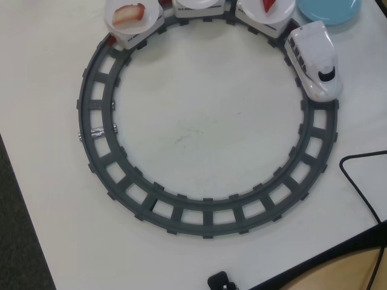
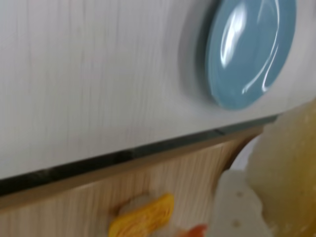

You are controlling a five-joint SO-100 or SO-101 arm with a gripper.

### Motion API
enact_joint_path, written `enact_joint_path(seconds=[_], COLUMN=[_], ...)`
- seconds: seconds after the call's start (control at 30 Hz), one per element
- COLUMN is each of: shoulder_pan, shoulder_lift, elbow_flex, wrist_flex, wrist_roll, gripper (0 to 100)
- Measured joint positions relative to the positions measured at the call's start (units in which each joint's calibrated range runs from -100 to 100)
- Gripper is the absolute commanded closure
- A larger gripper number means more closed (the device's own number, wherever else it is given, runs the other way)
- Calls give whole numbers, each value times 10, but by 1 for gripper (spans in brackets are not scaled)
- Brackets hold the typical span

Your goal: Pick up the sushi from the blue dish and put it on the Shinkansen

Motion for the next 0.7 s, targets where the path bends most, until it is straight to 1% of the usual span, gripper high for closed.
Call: enact_joint_path(seconds=[0.13, 0.3, 0.5, 0.7], shoulder_pan=[-55, -102, -105, -104], shoulder_lift=[-61, -80, -83, -83], elbow_flex=[104, 139, 141, 141], wrist_flex=[-46, -63, -69, -101], wrist_roll=[4, 4, 4, 4], gripper=[98, 98, 98, 98])
